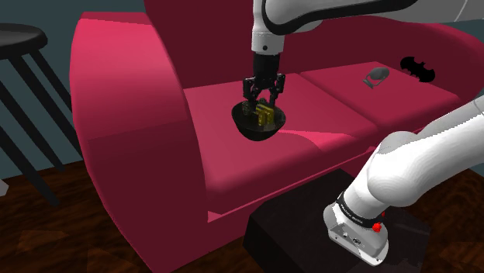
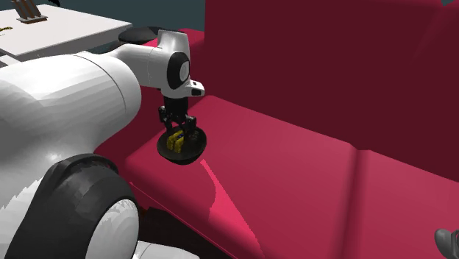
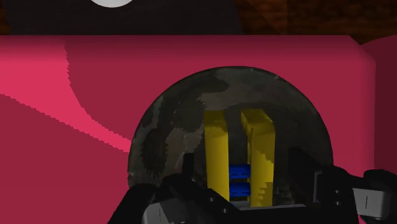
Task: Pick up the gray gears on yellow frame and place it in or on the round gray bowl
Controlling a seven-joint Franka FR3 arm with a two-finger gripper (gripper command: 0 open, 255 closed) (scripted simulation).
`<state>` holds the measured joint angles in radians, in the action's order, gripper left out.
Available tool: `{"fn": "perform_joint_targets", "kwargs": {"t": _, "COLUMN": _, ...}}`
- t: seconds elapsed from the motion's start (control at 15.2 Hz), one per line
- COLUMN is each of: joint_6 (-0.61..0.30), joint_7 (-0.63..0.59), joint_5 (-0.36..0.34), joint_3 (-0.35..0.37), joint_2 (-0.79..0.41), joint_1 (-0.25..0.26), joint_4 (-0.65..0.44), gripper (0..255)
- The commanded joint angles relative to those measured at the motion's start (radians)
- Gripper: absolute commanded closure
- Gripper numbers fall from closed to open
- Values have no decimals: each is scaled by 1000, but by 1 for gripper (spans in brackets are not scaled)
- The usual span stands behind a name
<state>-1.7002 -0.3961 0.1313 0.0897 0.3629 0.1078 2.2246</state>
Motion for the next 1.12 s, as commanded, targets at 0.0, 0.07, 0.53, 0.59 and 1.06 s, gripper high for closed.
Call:
{"fn": "perform_joint_targets", "kwargs": {"t": 0.0, "joint_6": 0, "joint_7": 0, "joint_5": 0, "joint_3": 0, "joint_2": 0, "joint_1": 0, "joint_4": 0, "gripper": 0}}
{"fn": "perform_joint_targets", "kwargs": {"t": 0.07, "joint_6": 0, "joint_7": 0, "joint_5": 0, "joint_3": 0, "joint_2": 0, "joint_1": 0, "joint_4": 0, "gripper": 0}}
{"fn": "perform_joint_targets", "kwargs": {"t": 0.53, "joint_6": 123, "joint_7": -3, "joint_5": -8, "joint_3": -10, "joint_2": -22, "joint_1": -6, "joint_4": -145, "gripper": 0}}
{"fn": "perform_joint_targets", "kwargs": {"t": 0.59, "joint_6": 123, "joint_7": -3, "joint_5": -8, "joint_3": -10, "joint_2": -22, "joint_1": -6, "joint_4": -145, "gripper": 0}}
{"fn": "perform_joint_targets", "kwargs": {"t": 1.06, "joint_6": 123, "joint_7": -3, "joint_5": -8, "joint_3": -10, "joint_2": -22, "joint_1": -6, "joint_4": -145, "gripper": 0}}
